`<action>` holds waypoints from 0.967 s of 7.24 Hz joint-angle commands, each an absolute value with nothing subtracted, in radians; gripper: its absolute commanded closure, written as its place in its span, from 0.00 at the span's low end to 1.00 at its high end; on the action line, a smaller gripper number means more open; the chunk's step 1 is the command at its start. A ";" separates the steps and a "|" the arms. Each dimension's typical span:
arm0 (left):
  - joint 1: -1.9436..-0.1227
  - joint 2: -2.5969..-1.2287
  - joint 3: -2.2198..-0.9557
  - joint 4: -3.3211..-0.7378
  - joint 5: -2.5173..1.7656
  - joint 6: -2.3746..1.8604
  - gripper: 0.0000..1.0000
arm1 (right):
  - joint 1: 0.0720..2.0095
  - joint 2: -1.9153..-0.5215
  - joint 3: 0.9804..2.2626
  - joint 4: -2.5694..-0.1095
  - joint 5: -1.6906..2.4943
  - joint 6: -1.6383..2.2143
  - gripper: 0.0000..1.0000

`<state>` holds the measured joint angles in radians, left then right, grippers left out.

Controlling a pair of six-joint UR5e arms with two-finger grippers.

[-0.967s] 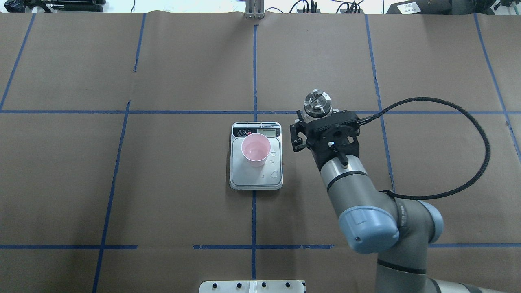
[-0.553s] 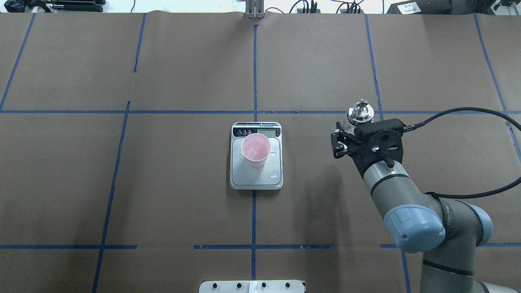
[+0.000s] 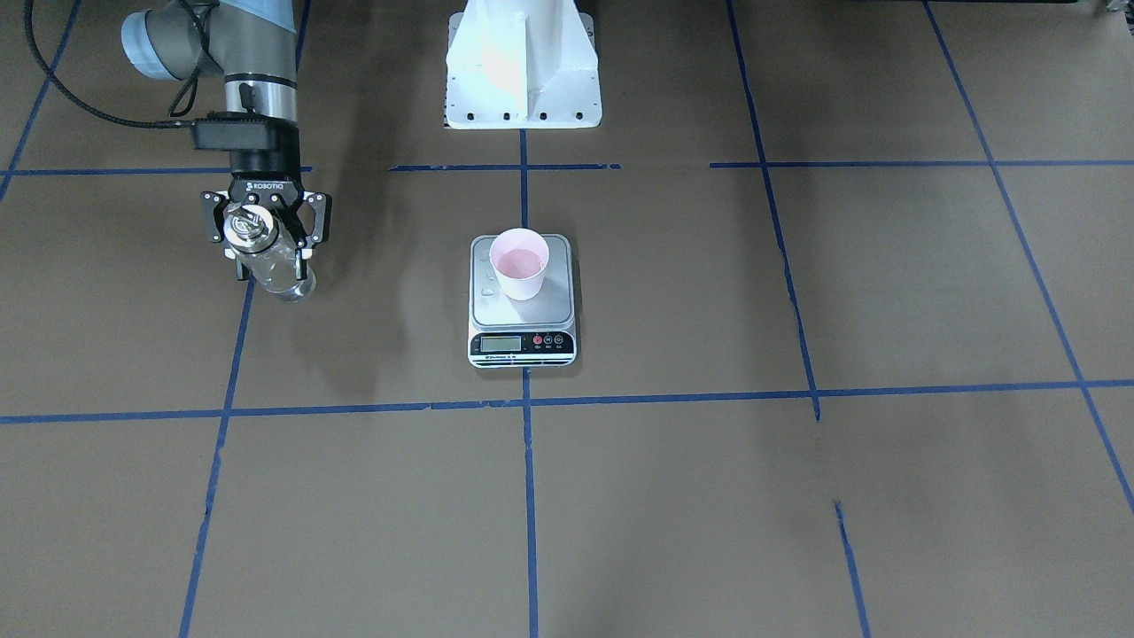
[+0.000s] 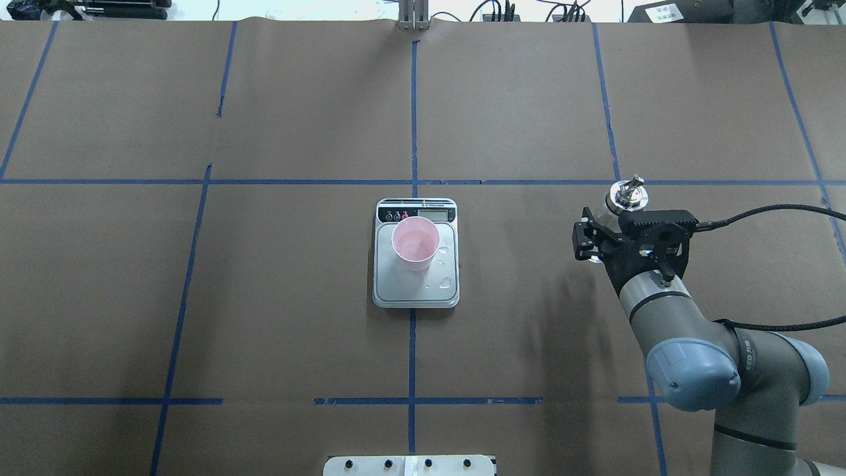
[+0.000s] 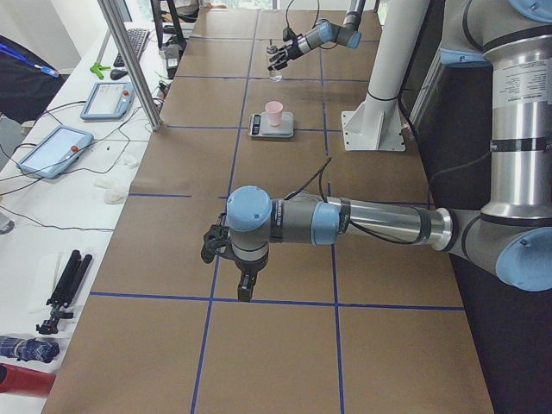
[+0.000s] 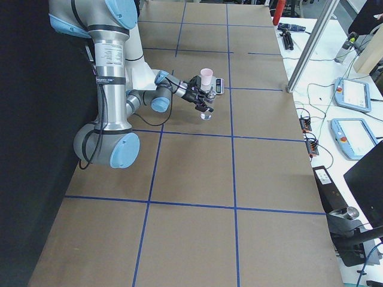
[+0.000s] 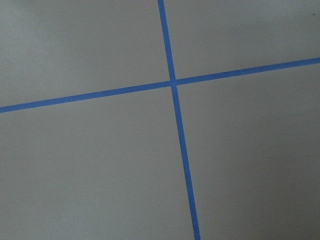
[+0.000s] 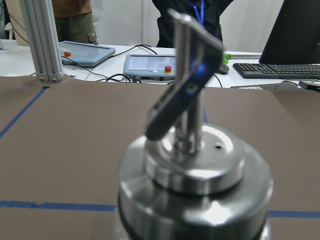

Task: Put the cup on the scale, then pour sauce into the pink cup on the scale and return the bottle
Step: 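Hold the upright bottle above its original spot with the right gripper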

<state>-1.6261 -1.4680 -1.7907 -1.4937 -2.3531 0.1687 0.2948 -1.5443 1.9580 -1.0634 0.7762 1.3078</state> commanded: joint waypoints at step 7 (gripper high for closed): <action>-1.626 -1.465 -1.796 -1.489 -2.352 0.167 0.00 | 0.239 -1.583 1.888 -1.062 0.681 1.413 1.00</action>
